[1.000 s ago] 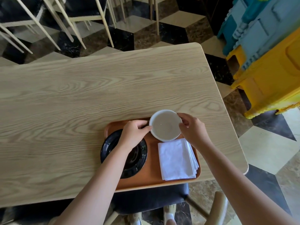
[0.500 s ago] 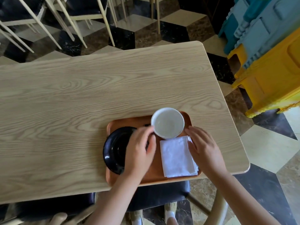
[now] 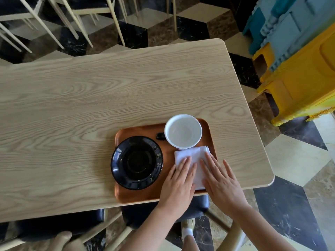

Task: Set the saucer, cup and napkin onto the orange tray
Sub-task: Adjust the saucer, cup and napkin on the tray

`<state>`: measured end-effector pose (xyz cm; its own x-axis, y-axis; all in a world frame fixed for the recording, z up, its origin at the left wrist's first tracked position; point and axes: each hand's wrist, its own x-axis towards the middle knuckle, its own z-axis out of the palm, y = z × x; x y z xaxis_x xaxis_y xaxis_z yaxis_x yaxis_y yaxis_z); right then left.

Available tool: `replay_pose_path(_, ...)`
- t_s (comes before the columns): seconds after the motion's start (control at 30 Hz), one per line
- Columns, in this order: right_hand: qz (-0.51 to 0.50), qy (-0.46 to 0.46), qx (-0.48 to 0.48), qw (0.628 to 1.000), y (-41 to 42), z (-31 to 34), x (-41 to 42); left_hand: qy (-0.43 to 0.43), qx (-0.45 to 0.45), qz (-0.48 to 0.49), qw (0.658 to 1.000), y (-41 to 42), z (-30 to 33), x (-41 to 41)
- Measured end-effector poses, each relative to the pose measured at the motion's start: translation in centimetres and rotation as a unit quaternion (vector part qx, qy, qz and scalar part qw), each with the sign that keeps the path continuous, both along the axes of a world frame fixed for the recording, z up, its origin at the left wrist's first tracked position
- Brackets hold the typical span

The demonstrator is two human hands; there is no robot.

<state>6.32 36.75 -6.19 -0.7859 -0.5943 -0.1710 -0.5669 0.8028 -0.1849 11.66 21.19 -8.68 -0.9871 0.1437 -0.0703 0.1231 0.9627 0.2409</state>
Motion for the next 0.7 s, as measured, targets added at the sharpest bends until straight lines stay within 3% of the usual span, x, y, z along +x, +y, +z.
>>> replay_pose_path(0.7,-0.022,0.015,0.017,1.0,-2.8,0.5,2.2,0.005,-0.023,-0.003,1.0,-2.0,0.4,1.5)
